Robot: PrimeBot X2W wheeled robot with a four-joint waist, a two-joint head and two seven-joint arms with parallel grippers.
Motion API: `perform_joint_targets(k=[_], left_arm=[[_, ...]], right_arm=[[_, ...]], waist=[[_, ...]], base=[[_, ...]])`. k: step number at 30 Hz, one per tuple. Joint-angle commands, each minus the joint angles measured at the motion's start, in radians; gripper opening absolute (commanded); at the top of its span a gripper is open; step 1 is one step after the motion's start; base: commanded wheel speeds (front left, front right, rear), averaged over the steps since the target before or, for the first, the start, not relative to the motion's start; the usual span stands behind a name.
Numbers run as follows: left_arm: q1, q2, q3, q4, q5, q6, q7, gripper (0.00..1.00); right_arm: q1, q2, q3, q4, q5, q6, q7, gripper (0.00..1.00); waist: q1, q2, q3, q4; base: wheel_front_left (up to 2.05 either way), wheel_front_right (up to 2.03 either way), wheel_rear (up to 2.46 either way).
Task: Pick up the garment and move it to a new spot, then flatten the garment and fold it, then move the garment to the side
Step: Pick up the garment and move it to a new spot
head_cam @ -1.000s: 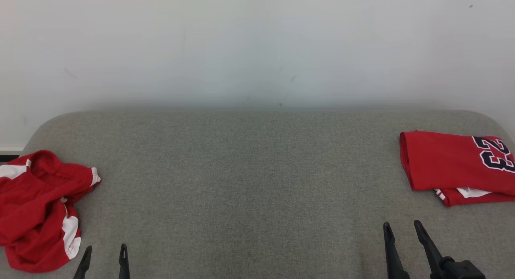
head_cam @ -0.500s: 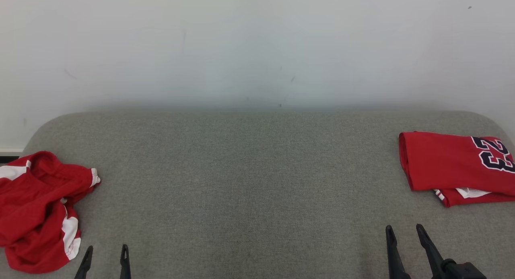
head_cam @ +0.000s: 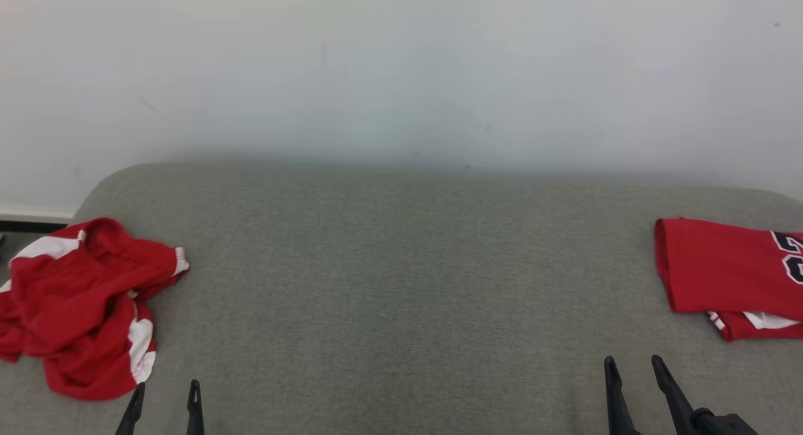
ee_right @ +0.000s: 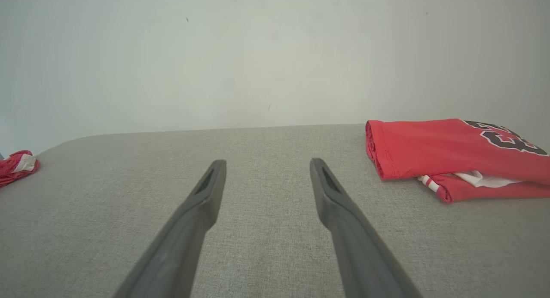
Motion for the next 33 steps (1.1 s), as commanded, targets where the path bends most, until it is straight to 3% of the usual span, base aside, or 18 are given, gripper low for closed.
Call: perform_joint_targets(k=[1,19,23,33], left_arm=[[0.003,0.007,0.002,-0.002,-0.002,0.005,-0.001,1.00],[0.034,0.054,0.028,-0.023,-0.016,0.023,0.025,1.00],[0.049,0.055,0.034,-0.028,-0.019,0.036,0.025,1.00],[0.061,0.048,0.049,-0.037,-0.038,0.051,0.009,1.00]], right_arm=[[0.013,0.002,0.000,0.000,0.011,-0.003,-0.001,1.00],[-0.003,0.001,0.016,0.017,0.033,-0.003,-0.001,1.00],[-0.002,0.002,0.027,0.018,0.039,-0.003,-0.001,1.00],[-0.027,0.001,0.046,0.033,0.029,-0.003,-0.001,1.00]], waist=[[0.0000,0.0000,-0.002,0.042],[0.0000,0.0000,-0.008,0.342],[0.0000,0.0000,-0.007,0.376],[0.0000,0.0000,0.007,0.388]], base=[[0.00,0.00,0.00],[0.00,0.00,0.00],[0.00,0.00,0.00],[0.00,0.00,0.00]])
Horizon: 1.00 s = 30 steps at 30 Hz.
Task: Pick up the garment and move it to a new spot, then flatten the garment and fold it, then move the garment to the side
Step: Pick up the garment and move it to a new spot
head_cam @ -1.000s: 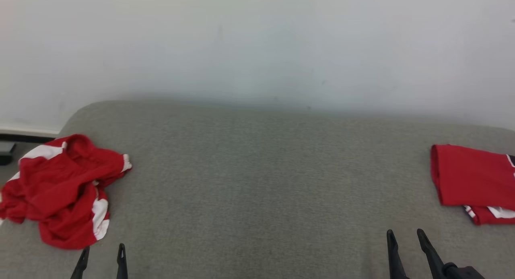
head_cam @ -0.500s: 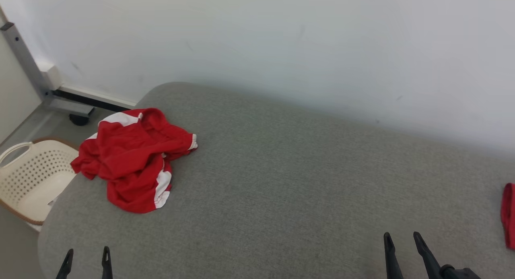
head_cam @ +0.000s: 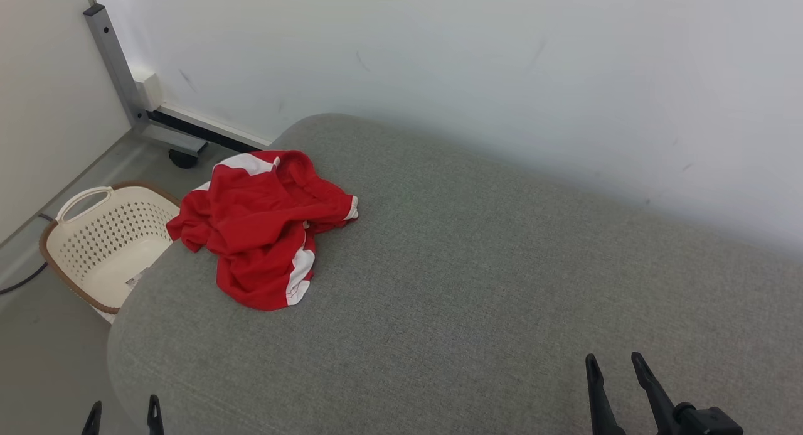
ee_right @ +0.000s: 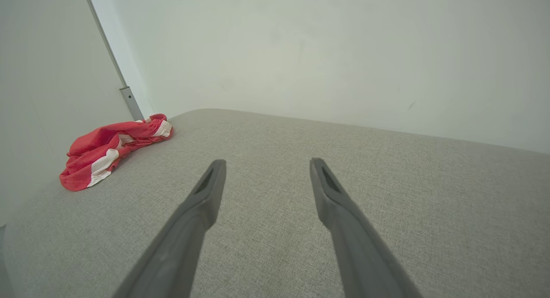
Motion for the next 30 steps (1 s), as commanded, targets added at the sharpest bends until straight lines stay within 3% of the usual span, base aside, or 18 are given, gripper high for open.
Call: perform_joint_targets(k=[1,11,21,30], left_arm=[[0.003,0.000,0.006,-0.004,-0.006,0.001,-0.004,1.00],[-0.083,0.034,0.020,0.007,-0.036,-0.025,0.013,1.00],[-0.397,0.130,0.122,0.099,-0.129,-0.083,0.065,1.00],[-0.738,0.227,0.147,0.298,-0.199,-0.174,0.161,1.00]], right_arm=[[-0.002,0.000,0.002,0.002,-0.005,-0.003,-0.001,1.00],[0.013,0.001,-0.003,-0.001,-0.004,-0.003,-0.001,1.00],[-0.123,-0.001,0.028,-0.063,-0.065,-0.003,-0.001,1.00],[-0.238,0.000,0.062,-0.123,-0.065,-0.003,-0.001,1.00]], waist=[[0.0000,0.0000,0.001,0.000],[0.0000,0.0000,0.001,-0.025],[0.0000,0.0000,0.175,-0.226],[0.0000,0.0000,0.343,-0.392]], base=[[0.00,0.00,0.00],[0.00,0.00,0.00],[0.00,0.00,0.00],[0.00,0.00,0.00]])
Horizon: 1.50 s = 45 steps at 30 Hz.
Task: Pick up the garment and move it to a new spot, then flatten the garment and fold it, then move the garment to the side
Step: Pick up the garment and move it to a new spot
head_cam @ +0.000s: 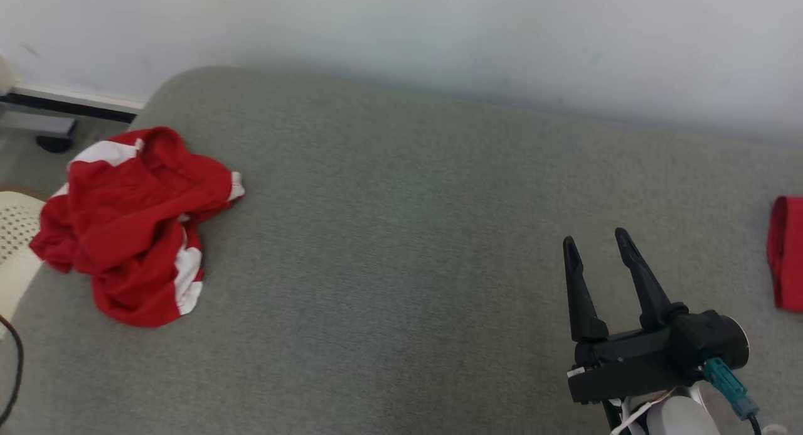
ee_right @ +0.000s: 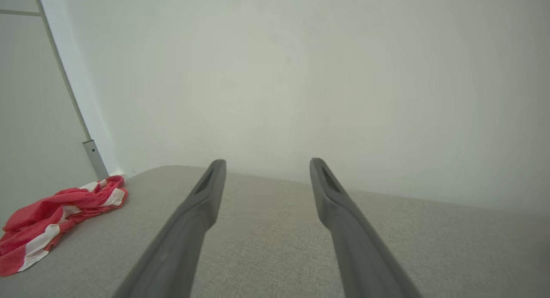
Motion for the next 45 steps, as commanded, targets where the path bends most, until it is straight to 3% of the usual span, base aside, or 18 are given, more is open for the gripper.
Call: perform_joint_targets(k=[1,12,17,25,31,32,34,45], left_arm=[[-0.050,0.005,-0.008,0.044,-0.007,-0.012,0.017,1.00],[-0.256,0.028,-0.074,0.366,-0.001,-0.079,0.100,1.00],[-0.290,0.024,-0.104,0.514,-0.022,-0.108,0.203,1.00],[-0.316,0.006,-0.151,0.675,-0.083,-0.138,0.492,1.00],[-0.287,0.006,-0.174,0.707,-0.108,-0.145,0.555,1.00],[-0.279,0.007,-0.175,0.708,-0.113,-0.145,0.549,0.95],[-0.257,0.008,-0.196,0.691,-0.108,-0.146,0.538,0.00],[-0.270,0.038,-0.313,0.436,-0.182,-0.143,0.358,0.00]], right_arm=[[-0.020,-0.001,0.004,-0.007,0.003,-0.003,-0.001,1.00],[-0.060,-0.001,0.025,-0.027,0.010,-0.003,-0.001,1.00],[-0.056,-0.001,0.023,-0.024,0.004,-0.003,-0.001,1.00],[-0.065,-0.001,0.016,-0.023,-0.014,-0.003,-0.001,1.00],[-0.056,-0.001,0.022,-0.016,-0.015,-0.003,-0.001,1.00],[-0.054,-0.001,0.023,-0.015,-0.013,-0.003,-0.001,1.00],[-0.050,-0.001,0.026,-0.011,-0.009,-0.003,-0.001,1.00],[-0.021,0.000,-0.016,0.009,0.016,-0.003,-0.001,1.00]], waist=[[-0.0002,-0.0002,0.188,-0.189],[-0.0002,-0.0002,0.255,-0.284],[-0.0002,-0.0002,0.248,-0.294],[-0.0002,-0.0002,0.242,-0.297],[-0.0002,-0.0002,0.231,-0.303],[-0.0002,-0.0002,0.228,-0.305],[-0.0002,-0.0002,0.220,-0.308],[-0.0002,-0.0002,0.129,-0.285]], base=[[0.00,0.00,0.00],[0.00,0.00,0.00],[0.00,0.00,0.00],[0.00,0.00,0.00],[0.00,0.00,0.00],[0.00,0.00,0.00],[0.00,0.00,0.00],[0.00,0.00,0.00]])
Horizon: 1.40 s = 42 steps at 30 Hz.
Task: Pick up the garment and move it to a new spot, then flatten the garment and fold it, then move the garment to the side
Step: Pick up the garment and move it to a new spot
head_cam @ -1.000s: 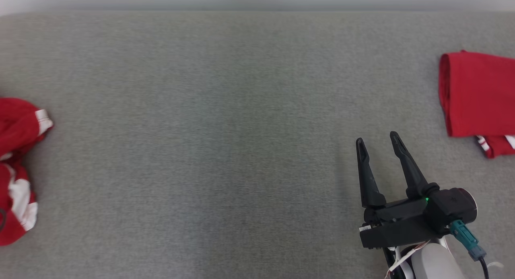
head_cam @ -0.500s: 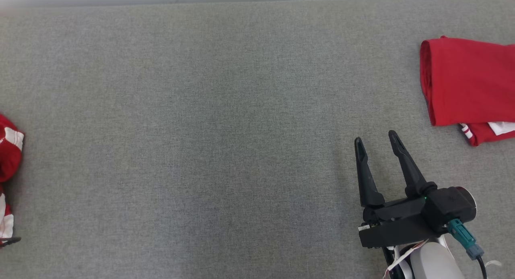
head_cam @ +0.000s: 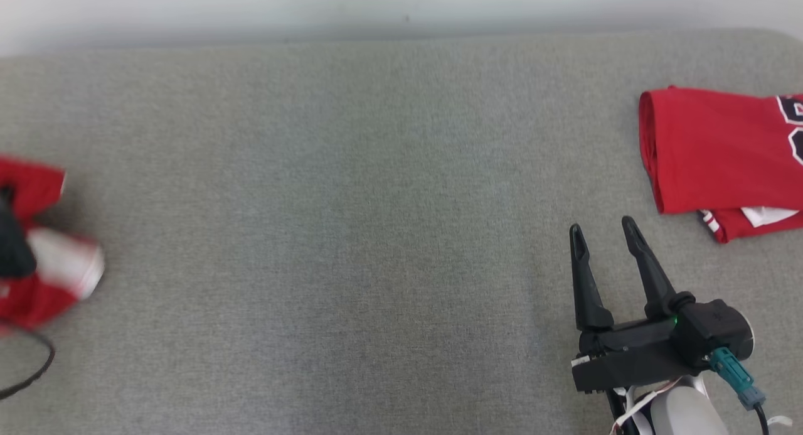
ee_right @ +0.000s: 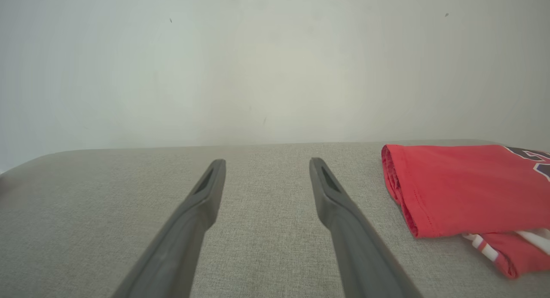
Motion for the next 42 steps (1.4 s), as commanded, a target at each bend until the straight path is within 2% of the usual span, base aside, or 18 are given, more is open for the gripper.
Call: perform_joint_targets(k=[1,8,13,19,21,22,28,34,39,40,41,42], left_arm=[[-0.029,0.010,-0.037,-0.064,-0.008,0.000,-0.034,0.00],[-0.106,0.043,-0.204,-0.341,-0.037,0.000,-0.076,0.00],[-0.165,0.029,-0.269,-0.467,-0.057,0.000,-0.074,0.00],[-0.246,-0.049,-0.336,-0.588,-0.081,0.000,-0.064,0.00],[-0.253,-0.094,-0.353,-0.609,-0.102,0.000,-0.074,0.00],[-0.242,-0.137,-0.359,-0.630,-0.120,0.000,-0.090,0.00],[-0.115,-0.198,-0.396,-0.619,-0.155,0.012,-0.133,0.00],[0.062,-0.184,-0.435,-0.501,-0.141,0.031,-0.198,0.00],[0.150,-0.194,-0.455,-0.371,-0.136,0.027,-0.272,0.00],[0.158,-0.197,-0.463,-0.348,-0.123,0.027,-0.289,0.58],[0.159,-0.201,-0.468,-0.332,-0.106,0.027,-0.317,1.00],[0.161,-0.207,-0.466,-0.316,-0.102,0.030,-0.342,1.00]], right_arm=[[0.014,0.000,-0.005,0.004,0.010,-0.003,-0.001,1.00],[0.023,0.000,-0.003,0.013,0.041,-0.003,-0.001,1.00],[0.035,0.000,-0.001,0.021,0.055,-0.003,-0.001,1.00],[0.043,0.000,-0.011,0.025,0.077,-0.003,-0.001,1.00],[0.048,0.000,-0.015,0.027,0.083,-0.003,-0.001,1.00],[0.053,0.000,-0.015,0.030,0.088,-0.003,-0.001,1.00],[0.050,0.000,-0.008,0.037,0.089,-0.003,-0.001,1.00],[0.039,0.000,0.002,0.062,0.084,-0.003,-0.001,1.00],[0.025,0.000,0.014,0.074,0.089,-0.003,-0.001,1.00],[0.024,0.000,0.016,0.076,0.092,-0.003,-0.001,1.00],[0.025,0.000,0.015,0.077,0.095,-0.003,-0.001,1.00],[0.027,0.000,0.016,0.078,0.098,-0.003,-0.001,1.00]], waist=[[0.0000,0.0000,-0.038,0.016],[0.0000,0.0000,-0.103,-0.005],[0.0000,0.0000,-0.130,-0.047],[0.0000,0.0000,-0.138,-0.120],[0.0000,0.0000,-0.138,-0.138],[0.0000,0.0000,-0.137,-0.151],[0.0000,0.0000,-0.135,-0.167],[0.0000,0.0000,-0.137,-0.162],[0.0000,0.0000,-0.140,-0.151],[0.0000,0.0000,-0.143,-0.148],[0.0000,0.0000,-0.148,-0.142],[0.0000,0.0000,-0.153,-0.137]], base=[[0.00,0.00,0.00],[0.00,0.00,0.00],[0.00,0.00,0.00],[0.00,0.00,0.00],[0.00,0.00,0.00],[0.00,0.00,0.00],[0.00,0.00,0.00],[0.00,0.00,0.00],[0.00,0.00,0.00],[0.00,0.00,0.00],[0.00,0.00,0.00],[0.00,0.00,0.00]])
